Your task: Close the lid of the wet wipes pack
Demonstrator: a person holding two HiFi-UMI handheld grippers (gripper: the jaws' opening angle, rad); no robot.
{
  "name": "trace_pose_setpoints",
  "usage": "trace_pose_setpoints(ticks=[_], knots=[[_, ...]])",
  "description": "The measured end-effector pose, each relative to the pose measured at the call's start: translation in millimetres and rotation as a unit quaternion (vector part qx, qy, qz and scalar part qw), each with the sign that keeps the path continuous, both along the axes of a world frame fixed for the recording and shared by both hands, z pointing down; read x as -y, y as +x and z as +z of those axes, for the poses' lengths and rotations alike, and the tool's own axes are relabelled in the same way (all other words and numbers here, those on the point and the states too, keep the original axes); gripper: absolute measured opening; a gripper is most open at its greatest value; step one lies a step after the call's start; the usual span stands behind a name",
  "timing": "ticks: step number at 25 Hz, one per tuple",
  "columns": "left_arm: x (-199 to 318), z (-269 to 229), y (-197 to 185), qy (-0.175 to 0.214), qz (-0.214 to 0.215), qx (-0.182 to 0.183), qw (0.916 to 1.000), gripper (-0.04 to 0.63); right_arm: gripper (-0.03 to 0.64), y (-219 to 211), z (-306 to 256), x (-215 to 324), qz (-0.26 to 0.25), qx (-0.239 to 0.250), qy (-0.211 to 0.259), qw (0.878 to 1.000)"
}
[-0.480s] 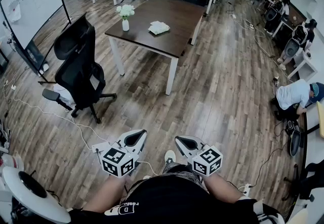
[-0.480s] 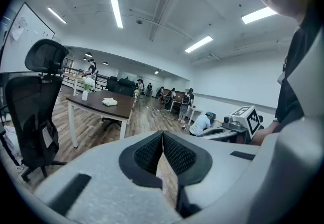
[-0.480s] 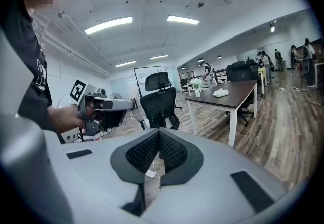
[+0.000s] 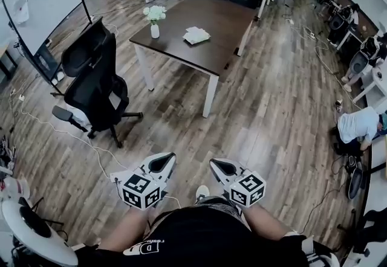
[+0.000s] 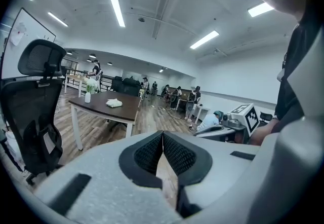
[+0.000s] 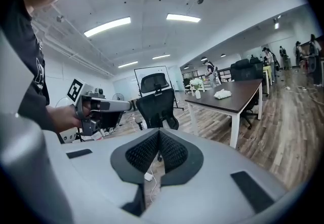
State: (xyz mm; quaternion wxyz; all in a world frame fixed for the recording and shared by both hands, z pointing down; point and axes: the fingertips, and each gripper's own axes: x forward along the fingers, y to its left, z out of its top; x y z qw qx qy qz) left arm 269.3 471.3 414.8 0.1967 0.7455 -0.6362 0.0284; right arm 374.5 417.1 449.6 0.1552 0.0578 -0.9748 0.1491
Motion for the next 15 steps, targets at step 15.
trace_pose_setpoints(ticks=[15], knots=[[85, 16, -1, -0.027, -0.034, -0.018, 0.9989, 0.020, 0.005, -8, 5, 88, -0.042, 0.004, -0.006, 0.999]])
